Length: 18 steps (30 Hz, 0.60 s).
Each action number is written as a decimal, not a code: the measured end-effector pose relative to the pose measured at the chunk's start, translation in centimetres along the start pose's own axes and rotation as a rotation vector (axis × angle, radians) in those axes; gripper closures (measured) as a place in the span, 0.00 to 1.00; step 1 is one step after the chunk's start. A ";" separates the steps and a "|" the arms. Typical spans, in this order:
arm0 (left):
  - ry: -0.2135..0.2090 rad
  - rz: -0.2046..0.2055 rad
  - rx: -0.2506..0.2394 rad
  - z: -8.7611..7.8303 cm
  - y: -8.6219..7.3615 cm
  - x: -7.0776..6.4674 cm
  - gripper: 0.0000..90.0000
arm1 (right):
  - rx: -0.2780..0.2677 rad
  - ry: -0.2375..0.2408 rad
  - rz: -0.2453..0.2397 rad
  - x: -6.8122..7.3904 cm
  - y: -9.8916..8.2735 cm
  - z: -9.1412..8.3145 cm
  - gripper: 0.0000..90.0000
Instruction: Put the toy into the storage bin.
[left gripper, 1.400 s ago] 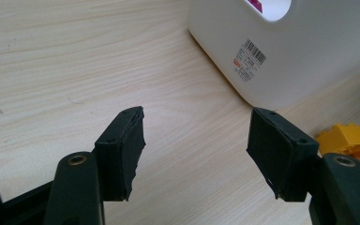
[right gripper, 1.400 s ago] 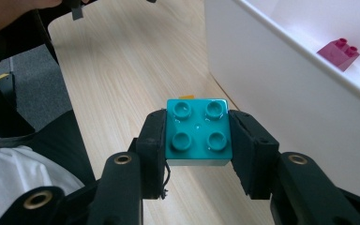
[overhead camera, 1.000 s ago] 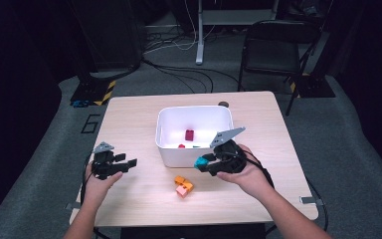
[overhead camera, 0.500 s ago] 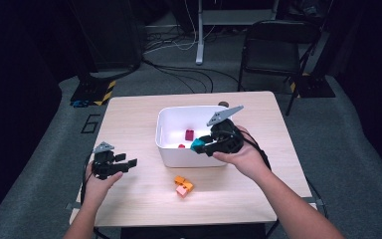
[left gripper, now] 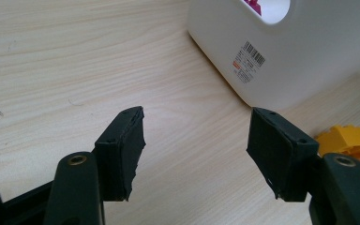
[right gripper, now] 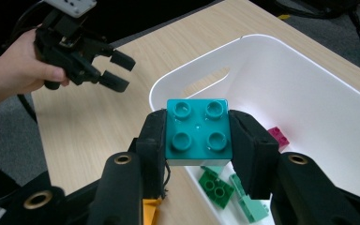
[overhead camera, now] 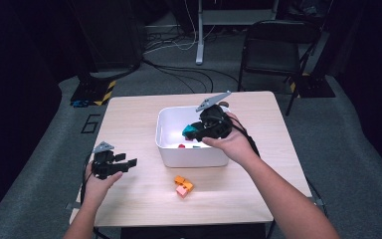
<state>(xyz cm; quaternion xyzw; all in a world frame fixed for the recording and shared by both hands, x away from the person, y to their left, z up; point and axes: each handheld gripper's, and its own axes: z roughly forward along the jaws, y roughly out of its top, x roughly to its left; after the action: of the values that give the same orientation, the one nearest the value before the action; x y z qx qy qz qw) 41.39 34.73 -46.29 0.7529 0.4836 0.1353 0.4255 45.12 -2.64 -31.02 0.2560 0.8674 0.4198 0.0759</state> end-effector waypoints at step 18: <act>0.001 -0.008 -0.011 0.0 -0.1 0.2 0.40 | -0.008 -0.051 0.042 -3.1 3.1 6.7 0.65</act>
<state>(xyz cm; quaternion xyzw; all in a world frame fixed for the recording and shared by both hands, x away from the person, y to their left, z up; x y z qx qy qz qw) 41.37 34.93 -46.40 0.7484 0.4863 0.1365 0.4298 51.31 2.00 -33.23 0.2846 0.8579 0.4182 0.0904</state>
